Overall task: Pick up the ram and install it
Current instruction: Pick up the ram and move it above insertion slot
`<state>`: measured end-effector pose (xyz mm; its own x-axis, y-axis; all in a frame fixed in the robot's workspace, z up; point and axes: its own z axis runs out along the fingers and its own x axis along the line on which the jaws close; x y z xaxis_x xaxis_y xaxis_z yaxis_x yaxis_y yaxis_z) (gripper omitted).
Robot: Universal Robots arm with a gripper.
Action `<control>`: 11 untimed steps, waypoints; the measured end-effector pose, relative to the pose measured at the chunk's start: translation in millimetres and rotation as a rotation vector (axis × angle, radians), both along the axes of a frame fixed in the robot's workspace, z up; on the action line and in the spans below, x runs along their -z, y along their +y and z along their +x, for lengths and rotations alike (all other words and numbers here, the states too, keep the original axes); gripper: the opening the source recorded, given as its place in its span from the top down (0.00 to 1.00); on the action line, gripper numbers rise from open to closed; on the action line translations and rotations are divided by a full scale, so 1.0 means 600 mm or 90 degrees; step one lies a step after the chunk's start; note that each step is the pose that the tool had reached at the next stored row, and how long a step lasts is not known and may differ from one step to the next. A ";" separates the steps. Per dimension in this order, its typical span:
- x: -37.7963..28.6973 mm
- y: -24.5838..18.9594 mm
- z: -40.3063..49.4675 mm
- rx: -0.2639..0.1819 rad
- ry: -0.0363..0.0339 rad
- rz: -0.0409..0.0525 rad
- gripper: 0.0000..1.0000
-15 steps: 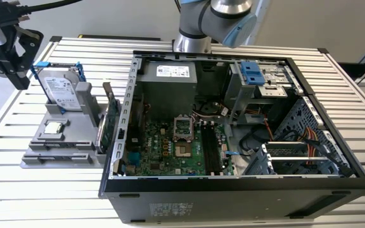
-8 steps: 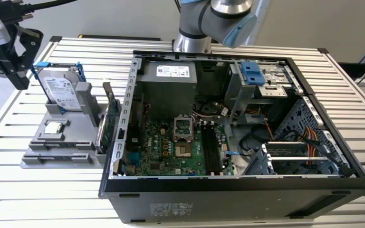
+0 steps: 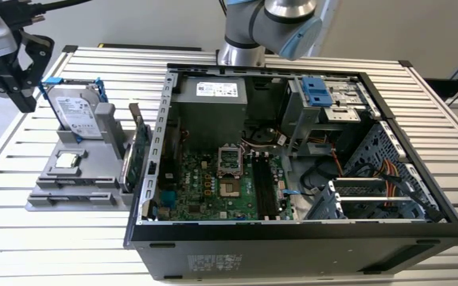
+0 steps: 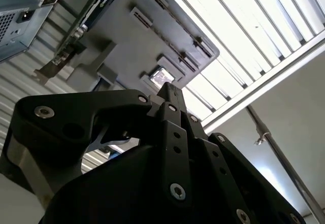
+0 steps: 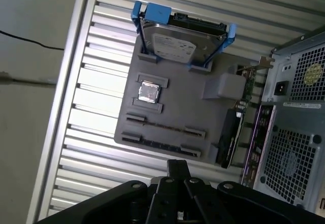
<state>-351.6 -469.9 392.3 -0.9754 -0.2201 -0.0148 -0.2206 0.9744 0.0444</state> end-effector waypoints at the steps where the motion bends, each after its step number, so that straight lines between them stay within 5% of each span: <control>1: 0.000 0.0000 0.000 -0.003 0.0000 0.0000 1.00; 11: 0.000 0.0000 0.000 -0.034 0.0000 0.0000 1.00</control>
